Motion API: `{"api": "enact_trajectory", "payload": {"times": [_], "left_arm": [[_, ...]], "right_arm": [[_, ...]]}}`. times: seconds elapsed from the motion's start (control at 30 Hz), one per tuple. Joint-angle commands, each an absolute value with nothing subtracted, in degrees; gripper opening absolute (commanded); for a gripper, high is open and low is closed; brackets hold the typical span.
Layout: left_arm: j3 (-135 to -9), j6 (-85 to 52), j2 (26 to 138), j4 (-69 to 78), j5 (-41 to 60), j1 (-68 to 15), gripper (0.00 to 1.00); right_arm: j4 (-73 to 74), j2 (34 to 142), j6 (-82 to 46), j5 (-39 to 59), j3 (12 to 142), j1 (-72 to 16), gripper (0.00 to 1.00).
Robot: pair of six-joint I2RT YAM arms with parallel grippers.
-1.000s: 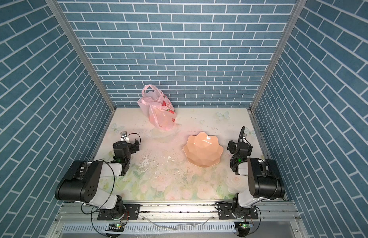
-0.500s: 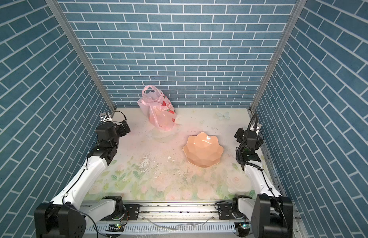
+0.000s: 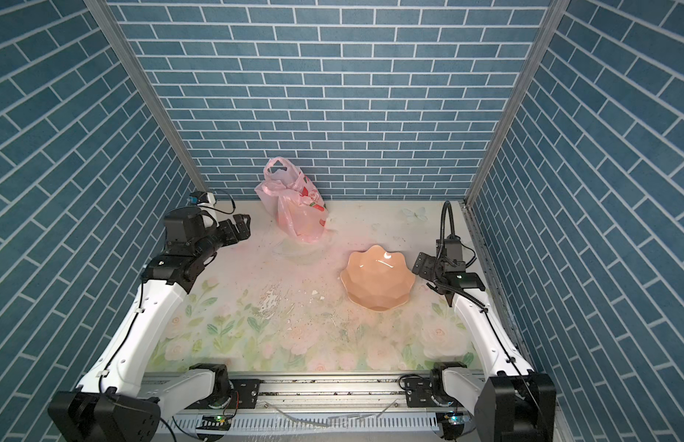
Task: Take the fake fruits out of the plastic bag
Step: 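Raise the left gripper toward the pink bag while the right gripper nears the bowl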
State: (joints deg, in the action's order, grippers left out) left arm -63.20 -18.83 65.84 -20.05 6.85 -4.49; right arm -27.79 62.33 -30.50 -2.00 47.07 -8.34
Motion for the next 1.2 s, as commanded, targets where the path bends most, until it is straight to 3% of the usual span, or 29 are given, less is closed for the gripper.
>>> {"api": "enact_trajectory", "payload": {"times": [0.0, 0.07, 0.17, 0.47, 0.57, 0.9, 1.17], "left_arm": [[-63.3, -19.0, 68.2, -23.7, 11.0, -6.7, 0.99], [-64.3, -17.0, 68.7, -25.9, 9.1, -8.8, 0.99], [-63.5, -16.9, 68.5, -25.8, 9.2, -10.3, 0.99], [-63.1, -15.9, 67.1, -26.1, 8.4, -11.0, 0.99], [-63.1, -15.7, 67.0, -26.3, 8.1, -11.2, 0.99], [-63.3, -15.6, 67.3, -27.0, 7.6, -11.2, 0.99], [-63.4, -15.3, 67.2, -27.6, 6.6, -11.2, 0.99]], "right_arm": [[-32.4, 62.0, -36.1, 1.0, 45.5, -11.0, 0.84], [-31.9, 62.7, -37.4, 2.1, 44.5, -12.0, 0.72], [-31.5, 65.1, -38.0, 2.5, 43.0, -13.1, 0.64], [-24.5, 71.8, -39.3, 4.7, 39.6, -15.8, 0.57], [-21.8, 74.3, -39.9, 7.4, 39.0, -17.1, 0.51], [-20.6, 78.3, -39.9, 9.6, 37.8, -21.3, 0.04], [-28.4, 70.6, -39.5, 11.2, 34.1, -22.4, 0.0]]}}
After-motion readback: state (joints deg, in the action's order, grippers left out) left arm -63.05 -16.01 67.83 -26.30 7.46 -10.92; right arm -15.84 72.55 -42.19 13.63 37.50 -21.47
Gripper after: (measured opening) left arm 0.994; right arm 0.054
